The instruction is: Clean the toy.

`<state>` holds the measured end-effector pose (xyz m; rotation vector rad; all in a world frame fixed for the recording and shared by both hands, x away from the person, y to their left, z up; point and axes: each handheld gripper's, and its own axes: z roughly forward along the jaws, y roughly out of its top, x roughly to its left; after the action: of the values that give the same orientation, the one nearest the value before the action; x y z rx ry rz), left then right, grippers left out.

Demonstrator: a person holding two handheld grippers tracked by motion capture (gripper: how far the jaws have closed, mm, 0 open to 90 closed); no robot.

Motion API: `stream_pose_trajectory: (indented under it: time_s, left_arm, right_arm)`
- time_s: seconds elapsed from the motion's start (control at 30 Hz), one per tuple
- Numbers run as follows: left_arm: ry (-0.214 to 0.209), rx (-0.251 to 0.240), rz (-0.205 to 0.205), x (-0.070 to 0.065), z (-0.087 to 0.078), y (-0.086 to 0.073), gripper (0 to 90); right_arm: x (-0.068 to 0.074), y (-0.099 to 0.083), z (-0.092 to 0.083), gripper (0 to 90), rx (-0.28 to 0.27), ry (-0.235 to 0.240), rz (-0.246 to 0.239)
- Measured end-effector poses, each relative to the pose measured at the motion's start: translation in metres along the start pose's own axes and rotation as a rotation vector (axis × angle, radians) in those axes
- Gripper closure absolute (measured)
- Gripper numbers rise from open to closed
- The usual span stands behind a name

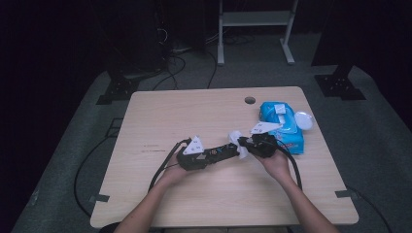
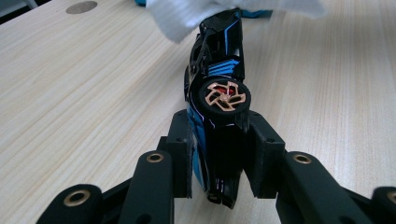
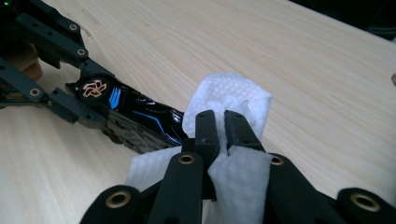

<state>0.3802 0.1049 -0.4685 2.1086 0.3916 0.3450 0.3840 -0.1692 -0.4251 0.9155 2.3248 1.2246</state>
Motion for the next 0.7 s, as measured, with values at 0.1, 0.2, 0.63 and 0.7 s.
stream_pose_trajectory:
  time_s: [0.1, 0.2, 0.63, 0.7]
  left_arm:
    - [-0.003, -0.004, -0.001, 0.000, 0.000, 0.000, 66.3]
    - [-0.004, -0.004, 0.003, 0.001, -0.001, -0.001, 66.2]
    - [-0.001, -0.008, 0.004, 0.001, -0.001, 0.000, 66.2]
    - [0.000, -0.005, 0.005, 0.001, -0.001, 0.000, 66.1]
  right_arm:
    - [0.004, 0.003, 0.005, 83.3, -0.009, 0.015, 0.007]
    - [0.008, 0.005, 0.008, 83.2, -0.007, 0.009, -0.020]
    - [-0.021, -0.002, -0.013, 83.3, -0.037, -0.070, 0.064]
    - [-0.020, -0.003, -0.012, 83.3, -0.027, -0.066, 0.059]
